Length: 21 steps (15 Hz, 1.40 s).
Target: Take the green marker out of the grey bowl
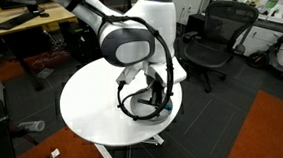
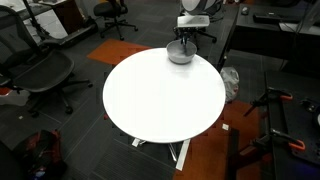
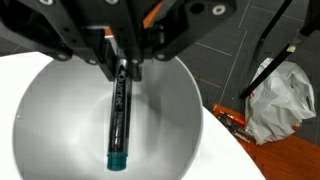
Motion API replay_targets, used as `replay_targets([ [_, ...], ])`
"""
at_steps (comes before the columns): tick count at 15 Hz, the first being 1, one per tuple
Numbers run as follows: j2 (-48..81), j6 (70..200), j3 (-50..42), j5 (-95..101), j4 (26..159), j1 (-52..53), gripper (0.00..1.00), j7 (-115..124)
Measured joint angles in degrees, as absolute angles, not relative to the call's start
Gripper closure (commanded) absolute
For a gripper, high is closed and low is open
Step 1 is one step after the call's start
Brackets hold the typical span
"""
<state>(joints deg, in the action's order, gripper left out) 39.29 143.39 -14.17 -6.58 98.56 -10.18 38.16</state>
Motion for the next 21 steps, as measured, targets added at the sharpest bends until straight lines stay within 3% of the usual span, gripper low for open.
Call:
replay_targets([
  [21,10.7,152.8,-12.3,-1.5,126.3,-2.3,0.95,28.7],
])
